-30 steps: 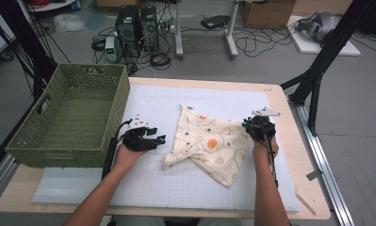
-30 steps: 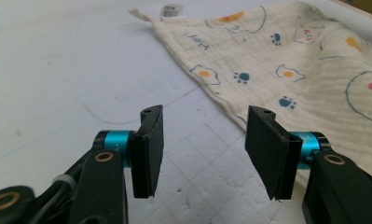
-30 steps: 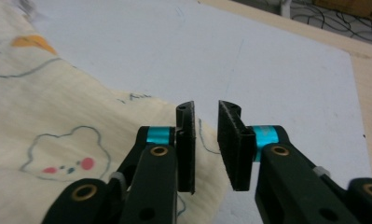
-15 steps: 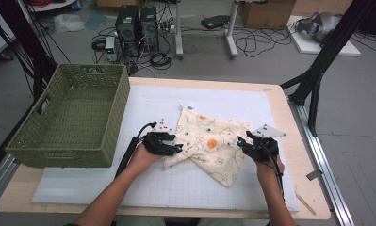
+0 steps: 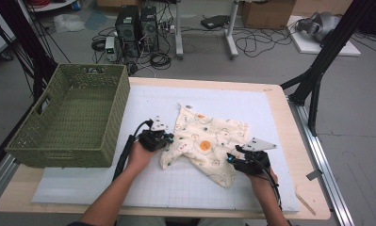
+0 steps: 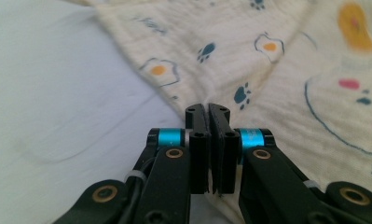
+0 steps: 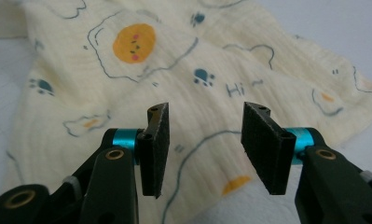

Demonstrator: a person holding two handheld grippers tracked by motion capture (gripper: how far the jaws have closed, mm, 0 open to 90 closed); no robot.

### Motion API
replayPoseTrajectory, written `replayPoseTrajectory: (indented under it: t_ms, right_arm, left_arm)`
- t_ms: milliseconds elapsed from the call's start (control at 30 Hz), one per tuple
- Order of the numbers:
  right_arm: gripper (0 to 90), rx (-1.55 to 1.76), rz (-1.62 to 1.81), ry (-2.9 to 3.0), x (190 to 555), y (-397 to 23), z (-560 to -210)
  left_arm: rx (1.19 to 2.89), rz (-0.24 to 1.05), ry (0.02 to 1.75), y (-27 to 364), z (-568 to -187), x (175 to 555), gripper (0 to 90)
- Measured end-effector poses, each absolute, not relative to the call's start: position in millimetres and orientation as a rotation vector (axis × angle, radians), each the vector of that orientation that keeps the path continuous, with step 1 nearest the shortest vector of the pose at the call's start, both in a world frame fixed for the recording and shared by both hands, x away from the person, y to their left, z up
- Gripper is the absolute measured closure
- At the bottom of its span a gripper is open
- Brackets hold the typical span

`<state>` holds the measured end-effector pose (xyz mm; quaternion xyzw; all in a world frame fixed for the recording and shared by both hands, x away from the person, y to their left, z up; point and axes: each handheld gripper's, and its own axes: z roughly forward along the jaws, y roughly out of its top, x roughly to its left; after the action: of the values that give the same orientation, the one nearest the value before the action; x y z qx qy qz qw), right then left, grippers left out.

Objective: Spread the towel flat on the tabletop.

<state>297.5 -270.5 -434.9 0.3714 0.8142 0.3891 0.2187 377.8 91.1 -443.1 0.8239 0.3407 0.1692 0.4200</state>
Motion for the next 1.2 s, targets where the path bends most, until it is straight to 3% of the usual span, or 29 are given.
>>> replayPoseTrajectory:
  t_ms: [367, 433, 533, 567, 900, 1067, 1200]
  right_arm:
    - [46.8, 1.004, 1.096, 2.362, 314.1, -235.1, -445.2]
    - [52.6, 1.023, 1.079, 2.383, 318.2, -231.6, -449.2]
    - [82.4, 1.011, 1.092, 2.392, 322.6, -234.8, -447.8]
    - [85.0, 0.997, 1.090, 2.402, 324.3, -235.5, -447.4]
    - [85.5, 1.050, 0.854, 2.192, 343.8, -247.2, -444.9]
    - [83.5, 1.072, 0.760, 2.143, 350.9, -246.8, -447.8]
    - [67.4, 1.084, 0.824, 2.131, 347.0, -252.5, -443.8]
  left_arm:
    - [1.982, 0.500, 1.006, 138.5, -441.7, 378.1, 86.3]
    - [1.980, 0.510, 0.998, 137.5, -441.5, 378.3, 86.3]
    - [1.969, 0.517, 0.991, 134.9, -442.3, 378.6, 86.3]
    - [1.971, 0.515, 0.991, 134.4, -442.7, 378.6, 86.3]
    - [1.981, 0.542, 0.940, 113.7, -448.5, 378.1, 84.7]
    - [1.948, 0.558, 0.961, 116.8, -444.7, 377.3, 66.4]
    - [1.914, 0.514, 0.964, 128.2, -438.6, 374.2, 56.4]
